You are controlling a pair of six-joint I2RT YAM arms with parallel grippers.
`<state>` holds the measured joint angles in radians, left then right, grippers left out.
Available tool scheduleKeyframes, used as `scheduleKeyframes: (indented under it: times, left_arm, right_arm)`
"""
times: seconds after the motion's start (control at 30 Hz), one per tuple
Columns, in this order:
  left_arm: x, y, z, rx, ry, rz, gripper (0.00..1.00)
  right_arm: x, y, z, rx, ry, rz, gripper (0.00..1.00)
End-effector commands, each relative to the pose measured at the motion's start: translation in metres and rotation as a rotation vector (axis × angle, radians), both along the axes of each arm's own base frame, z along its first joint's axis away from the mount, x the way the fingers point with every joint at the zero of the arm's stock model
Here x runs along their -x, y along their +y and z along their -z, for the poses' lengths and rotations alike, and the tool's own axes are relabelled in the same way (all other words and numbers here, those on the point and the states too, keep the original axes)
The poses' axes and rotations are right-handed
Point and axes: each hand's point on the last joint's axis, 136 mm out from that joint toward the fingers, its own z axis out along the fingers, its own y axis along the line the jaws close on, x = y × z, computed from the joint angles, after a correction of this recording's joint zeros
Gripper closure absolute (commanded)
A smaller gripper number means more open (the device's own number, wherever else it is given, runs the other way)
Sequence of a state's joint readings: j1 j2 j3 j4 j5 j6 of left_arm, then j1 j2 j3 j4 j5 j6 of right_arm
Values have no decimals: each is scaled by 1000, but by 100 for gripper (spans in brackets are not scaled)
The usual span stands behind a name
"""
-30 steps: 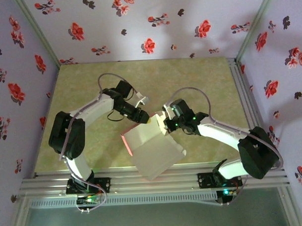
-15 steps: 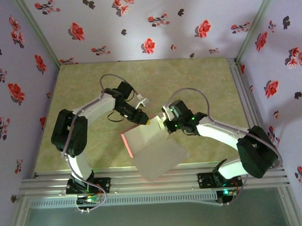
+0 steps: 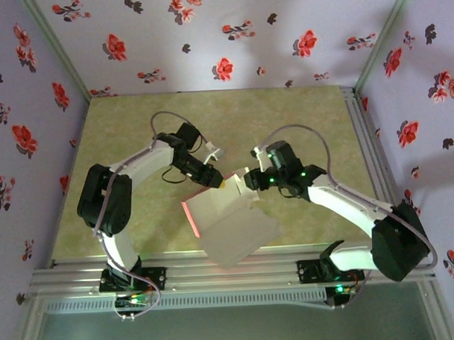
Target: Fold the paper box
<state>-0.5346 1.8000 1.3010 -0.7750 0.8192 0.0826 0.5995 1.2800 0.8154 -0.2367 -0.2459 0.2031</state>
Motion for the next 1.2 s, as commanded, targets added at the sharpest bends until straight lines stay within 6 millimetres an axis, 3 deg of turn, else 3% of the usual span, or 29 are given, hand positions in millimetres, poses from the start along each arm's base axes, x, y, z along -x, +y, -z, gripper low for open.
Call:
scheduleKeyframes:
  times: [0.0, 0.27, 0.67, 0.83, 1.17]
  left_arm:
    - [1, -1, -5, -3, -35, 20, 68]
    - [2, -2, -6, -5, -57, 31, 68]
    - [3, -2, -4, -10, -57, 37, 68]
    - [2, -3, -3, -10, -56, 33, 68]
    - [-3, -5, 2, -31, -54, 21, 68]
  right_arm:
    - [0, 1, -16, -87, 32, -25, 57]
    - [-12, 5, 25, -24, 101, -55, 57]
    - [-16, 4, 43, 25, 114, -59, 59]
    - [-10, 14, 42, -22, 143, -99, 70]
    - [0, 8, 29, 41, 82, -94, 92]
